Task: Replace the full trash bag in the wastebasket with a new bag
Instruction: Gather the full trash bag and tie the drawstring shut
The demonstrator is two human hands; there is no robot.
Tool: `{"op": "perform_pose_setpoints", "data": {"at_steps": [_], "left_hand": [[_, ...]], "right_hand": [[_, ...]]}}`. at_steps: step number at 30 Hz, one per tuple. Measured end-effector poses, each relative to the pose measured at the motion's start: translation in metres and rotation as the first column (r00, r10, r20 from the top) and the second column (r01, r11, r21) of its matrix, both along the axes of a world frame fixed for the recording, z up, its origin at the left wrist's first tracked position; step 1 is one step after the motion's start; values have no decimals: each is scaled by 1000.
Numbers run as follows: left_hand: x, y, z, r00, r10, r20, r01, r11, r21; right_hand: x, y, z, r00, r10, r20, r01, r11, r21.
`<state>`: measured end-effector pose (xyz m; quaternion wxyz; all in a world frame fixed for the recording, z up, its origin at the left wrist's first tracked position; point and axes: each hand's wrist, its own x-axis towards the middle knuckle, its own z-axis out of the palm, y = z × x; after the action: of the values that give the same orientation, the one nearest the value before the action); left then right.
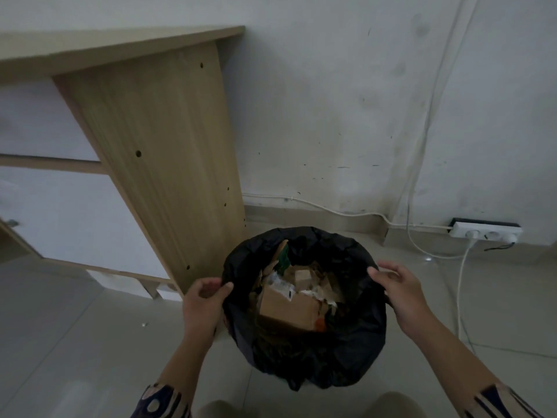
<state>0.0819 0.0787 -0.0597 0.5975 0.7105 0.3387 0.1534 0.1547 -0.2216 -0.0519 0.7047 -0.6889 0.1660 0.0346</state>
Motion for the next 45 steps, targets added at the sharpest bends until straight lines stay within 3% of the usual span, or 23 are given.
{"op": "perform_pose_setpoints", "data": {"at_steps": [2,4,7,12,14,17,20,22,24,26,28,29,31,33,35,37,39,41,44,45], "left_hand": [[6,3,0,998,55,-20,-53,996,74],[15,6,0,991,-14,-133,35,987,158],[33,11,-1,916,-157,-368,229,960,163],[58,24,-9,857,-187,-480,278,953,125],[69,24,-6,886,-204,-417,278,952,125],[84,18,7,934,-286,-216,289,957,-22],[94,14,12,963,-251,-100,240,964,-116],[103,15,7,952,-214,-219,220,976,1],[114,17,2,895,-188,-404,276,946,172],[127,19,-5,774,-205,-598,426,869,253],[137,21,-10,678,-266,-685,486,861,147],[140,22,-11,656,-288,-697,497,860,113],[146,25,-10,690,-283,-666,523,831,188],[155,28,-10,784,-249,-568,457,851,258],[162,26,-6,864,-268,-425,348,930,121],[165,22,-1,930,-265,-255,240,963,-123],[167,22,4,969,-202,-140,163,955,-247],[169,27,9,970,-193,-146,158,962,-222],[171,30,12,868,-315,-384,327,944,-36],[171,29,14,856,-341,-388,384,923,37]], "right_hand": [[4,0,-1,999,-41,5,41,994,-105],[13,-1,-7,999,-49,-12,45,978,-201],[33,1,-12,988,47,-151,-91,948,-306],[61,8,-7,949,201,-243,-302,803,-513],[72,14,-6,960,211,-182,-276,806,-523],[82,19,1,963,257,-86,-270,931,-245],[85,20,10,966,257,7,-253,955,-157],[92,19,6,990,125,67,-106,966,-237],[105,18,-2,998,61,26,-45,912,-408],[119,19,-15,976,155,-155,-214,829,-517],[129,23,-23,911,271,-312,-408,703,-583],[132,26,-24,897,304,-320,-440,661,-607],[138,33,-24,918,310,-246,-394,661,-639],[146,39,-20,959,240,-152,-281,725,-629],[154,46,-12,979,187,-81,-203,854,-479],[157,53,-1,986,160,-53,-167,966,-195],[157,57,8,986,158,-49,-157,987,19],[157,56,9,981,195,-18,-195,981,-11],[157,56,6,945,327,-32,-325,916,-235],[157,57,9,942,335,-3,-326,913,-247]]}}
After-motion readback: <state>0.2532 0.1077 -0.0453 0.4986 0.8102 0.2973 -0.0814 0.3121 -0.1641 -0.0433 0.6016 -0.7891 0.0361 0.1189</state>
